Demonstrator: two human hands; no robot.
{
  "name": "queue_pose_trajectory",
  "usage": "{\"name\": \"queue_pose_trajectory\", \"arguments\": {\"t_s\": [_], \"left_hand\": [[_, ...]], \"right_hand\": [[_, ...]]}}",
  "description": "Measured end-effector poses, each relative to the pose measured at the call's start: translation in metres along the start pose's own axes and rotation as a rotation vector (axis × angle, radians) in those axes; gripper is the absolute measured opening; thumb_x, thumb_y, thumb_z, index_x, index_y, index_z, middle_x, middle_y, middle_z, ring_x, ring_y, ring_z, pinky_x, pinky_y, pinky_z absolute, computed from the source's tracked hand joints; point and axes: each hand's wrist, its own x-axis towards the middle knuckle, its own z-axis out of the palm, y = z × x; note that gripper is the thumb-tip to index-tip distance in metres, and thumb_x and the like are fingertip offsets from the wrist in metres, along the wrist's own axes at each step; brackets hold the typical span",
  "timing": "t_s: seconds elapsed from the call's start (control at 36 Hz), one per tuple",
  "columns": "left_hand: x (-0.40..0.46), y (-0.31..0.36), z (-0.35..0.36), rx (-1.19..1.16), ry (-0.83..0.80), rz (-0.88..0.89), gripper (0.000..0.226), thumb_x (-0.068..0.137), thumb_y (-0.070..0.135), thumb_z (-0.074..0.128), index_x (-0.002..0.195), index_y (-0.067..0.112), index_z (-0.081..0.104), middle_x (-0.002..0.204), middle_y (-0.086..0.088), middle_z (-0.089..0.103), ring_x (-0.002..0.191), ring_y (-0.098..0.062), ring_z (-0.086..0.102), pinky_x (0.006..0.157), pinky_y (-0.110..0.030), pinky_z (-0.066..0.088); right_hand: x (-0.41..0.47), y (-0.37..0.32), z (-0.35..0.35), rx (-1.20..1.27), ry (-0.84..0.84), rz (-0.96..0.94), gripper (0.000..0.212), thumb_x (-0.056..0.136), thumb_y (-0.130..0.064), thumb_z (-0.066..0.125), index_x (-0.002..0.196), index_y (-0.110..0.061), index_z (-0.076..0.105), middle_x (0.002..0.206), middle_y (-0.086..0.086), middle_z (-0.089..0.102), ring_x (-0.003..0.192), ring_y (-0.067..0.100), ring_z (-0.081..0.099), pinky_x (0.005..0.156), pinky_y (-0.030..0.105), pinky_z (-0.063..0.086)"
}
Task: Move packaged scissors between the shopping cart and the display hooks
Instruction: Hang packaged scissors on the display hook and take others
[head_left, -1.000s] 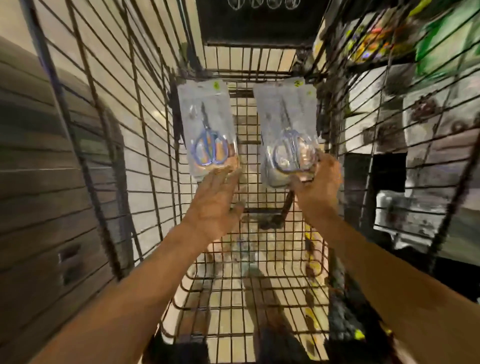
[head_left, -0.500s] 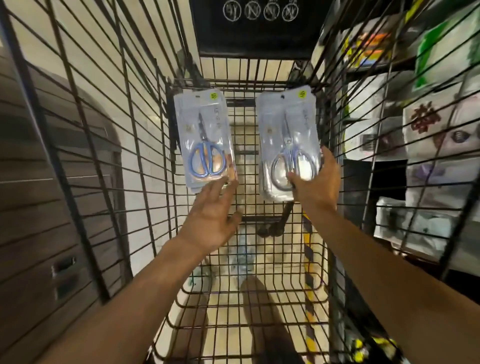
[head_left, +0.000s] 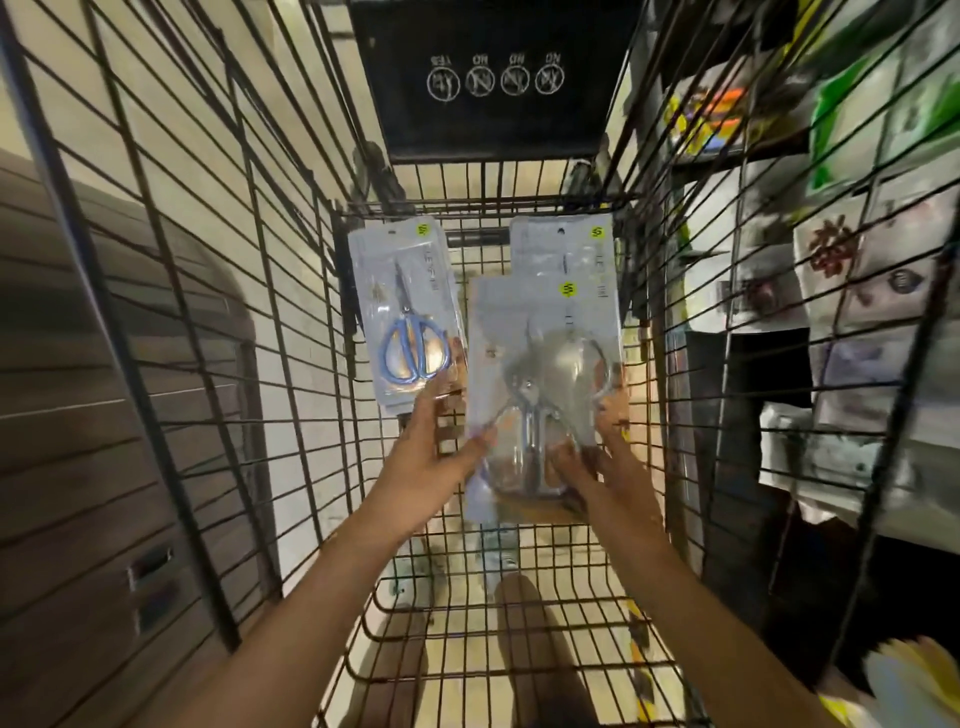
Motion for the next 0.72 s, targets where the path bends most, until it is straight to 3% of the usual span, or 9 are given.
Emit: {"name": "queue_pose_trajectory", "arguments": {"t_s": [0.08, 0.19, 0.31, 0.36, 0.44, 0.53, 0.58, 0.64, 0.72], "left_hand": [[-0.004, 0.002, 0.002, -0.146, -0.005, -0.022, 0.086, 0.084, 0.007, 0.077, 0.150, 0.039, 0.032, 0.124, 0.005, 0.067, 0.100, -0.001, 0.070, 0.071, -0.017, 0.056], [-0.011, 0.004, 0.000, -0.289, 0.047, -0.065, 0.094, 0.082, -0.005, 0.076, 0.150, 0.043, 0.032, 0.117, 0.000, 0.075, 0.105, -0.016, 0.072, 0.080, -0.026, 0.060], [-0.013, 0.002, -0.003, -0.305, 0.152, -0.037, 0.091, 0.086, -0.008, 0.073, 0.151, 0.043, 0.034, 0.109, 0.004, 0.077, 0.104, -0.017, 0.073, 0.087, -0.032, 0.059], [-0.016, 0.004, -0.003, -0.290, 0.195, 0.000, 0.090, 0.088, -0.008, 0.070, 0.152, 0.044, 0.034, 0.117, 0.005, 0.075, 0.106, -0.014, 0.072, 0.084, -0.030, 0.060], [-0.021, 0.009, -0.006, -0.291, 0.225, 0.045, 0.090, 0.090, -0.011, 0.064, 0.154, 0.042, 0.029, 0.135, 0.004, 0.066, 0.120, -0.011, 0.065, 0.100, -0.037, 0.054], [-0.026, 0.011, -0.011, -0.294, 0.229, 0.080, 0.090, 0.091, -0.013, 0.061, 0.154, 0.043, 0.027, 0.142, 0.004, 0.060, 0.124, -0.011, 0.063, 0.097, -0.039, 0.055], [-0.029, 0.012, -0.014, -0.310, 0.237, 0.094, 0.089, 0.091, -0.015, 0.059, 0.153, 0.041, 0.028, 0.134, 0.011, 0.065, 0.117, -0.006, 0.066, 0.087, -0.031, 0.060], [-0.031, 0.012, -0.015, -0.313, 0.240, 0.111, 0.086, 0.091, -0.016, 0.057, 0.153, 0.037, 0.029, 0.120, 0.022, 0.070, 0.108, 0.000, 0.069, 0.076, -0.021, 0.060], [-0.033, 0.011, -0.018, -0.285, 0.259, 0.116, 0.088, 0.091, -0.015, 0.060, 0.156, 0.036, 0.028, 0.124, 0.018, 0.069, 0.112, -0.004, 0.068, 0.077, -0.019, 0.059]], "right_hand": [[-0.012, 0.002, 0.005, 0.003, -0.073, 0.007, 0.038, 0.097, -0.008, 0.062, 0.129, -0.030, 0.058, 0.112, -0.003, 0.076, 0.099, 0.014, 0.074, 0.067, 0.025, 0.061], [-0.014, 0.002, 0.012, -0.030, -0.098, -0.018, 0.046, 0.097, -0.011, 0.063, 0.140, -0.026, 0.054, 0.112, 0.004, 0.073, 0.100, 0.019, 0.074, 0.071, 0.027, 0.061], [0.001, 0.000, 0.015, -0.073, -0.127, 0.025, 0.052, 0.095, -0.009, 0.066, 0.140, -0.030, 0.050, 0.111, 0.005, 0.075, 0.099, 0.020, 0.074, 0.073, 0.030, 0.061], [0.012, -0.005, 0.014, -0.140, -0.096, -0.018, 0.056, 0.094, -0.012, 0.069, 0.142, -0.031, 0.045, 0.115, -0.003, 0.072, 0.104, 0.015, 0.072, 0.079, 0.025, 0.059], [0.031, -0.018, 0.013, -0.238, 0.035, -0.087, 0.065, 0.092, -0.023, 0.072, 0.145, -0.036, 0.037, 0.124, -0.017, 0.059, 0.104, -0.007, 0.062, 0.081, 0.017, 0.052], [0.059, -0.024, 0.010, -0.238, 0.209, -0.158, 0.064, 0.086, -0.019, 0.078, 0.139, -0.027, 0.044, 0.130, -0.010, 0.055, 0.111, -0.005, 0.059, 0.091, 0.026, 0.057], [0.080, -0.025, 0.010, -0.313, 0.304, -0.143, 0.088, 0.072, -0.036, 0.085, 0.146, -0.021, 0.038, 0.138, 0.000, 0.051, 0.120, 0.012, 0.058, 0.095, 0.045, 0.058], [0.097, -0.026, 0.012, -0.356, 0.347, -0.110, 0.109, 0.057, -0.051, 0.081, 0.150, -0.028, 0.028, 0.146, 0.006, 0.044, 0.128, 0.029, 0.054, 0.090, 0.057, 0.058], [0.112, -0.024, 0.016, -0.453, 0.378, -0.143, 0.119, 0.068, -0.036, 0.087, 0.158, -0.028, 0.011, 0.157, 0.007, 0.029, 0.144, 0.031, 0.036, 0.110, 0.056, 0.044]]}}
